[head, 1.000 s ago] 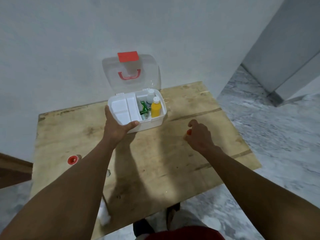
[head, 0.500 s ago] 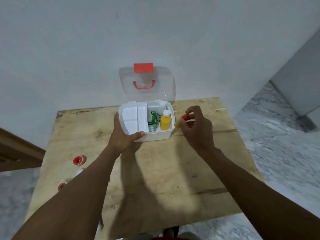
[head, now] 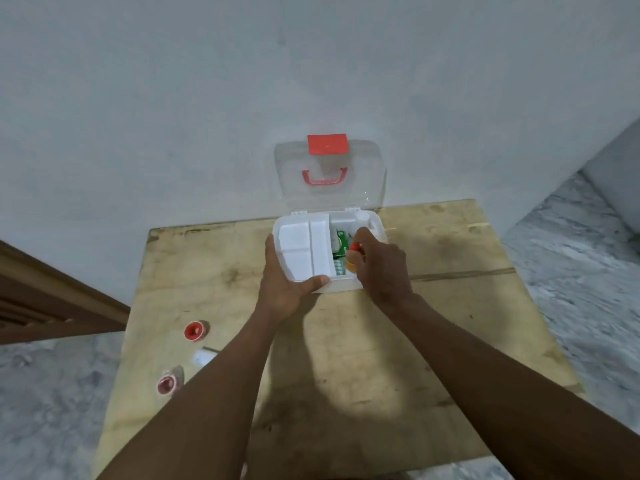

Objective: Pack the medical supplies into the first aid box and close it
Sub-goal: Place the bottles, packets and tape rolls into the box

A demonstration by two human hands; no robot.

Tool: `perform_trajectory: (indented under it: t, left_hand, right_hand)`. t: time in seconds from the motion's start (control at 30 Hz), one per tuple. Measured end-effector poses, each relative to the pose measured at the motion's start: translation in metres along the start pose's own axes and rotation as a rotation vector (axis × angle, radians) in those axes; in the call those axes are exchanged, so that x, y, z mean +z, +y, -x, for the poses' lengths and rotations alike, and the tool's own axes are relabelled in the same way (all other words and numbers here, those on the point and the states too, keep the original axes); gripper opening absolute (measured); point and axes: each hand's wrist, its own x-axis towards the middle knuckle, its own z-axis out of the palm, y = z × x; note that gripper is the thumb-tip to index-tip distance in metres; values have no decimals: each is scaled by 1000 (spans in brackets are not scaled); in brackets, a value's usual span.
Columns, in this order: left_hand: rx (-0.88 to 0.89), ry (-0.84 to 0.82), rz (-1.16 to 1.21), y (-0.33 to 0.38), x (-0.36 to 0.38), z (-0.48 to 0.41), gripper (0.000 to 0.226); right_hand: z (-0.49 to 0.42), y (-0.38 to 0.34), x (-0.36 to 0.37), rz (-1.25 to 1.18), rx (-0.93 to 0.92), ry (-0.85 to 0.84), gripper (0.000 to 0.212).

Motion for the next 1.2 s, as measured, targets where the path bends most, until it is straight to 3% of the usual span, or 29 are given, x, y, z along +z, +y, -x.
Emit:
perform_trajectory:
  t: [0.2,0.47,0.63,1.2]
  left_hand:
    - [38,0,6,-3,0,-1,102]
    - [61,5,21,-1,-2,-3,105]
    - [77,0,29,-2,-2,-4,107]
    - [0,-4,-10,-3,0,-1,101]
  right_hand:
    - [-12,-14,13,44,141,-53,5]
    - [-22,-17,23,-5,361,-136,12]
    - [-26,-16,24,-34,392,-172,11]
    - [-18,2,12,72,160,-163,12]
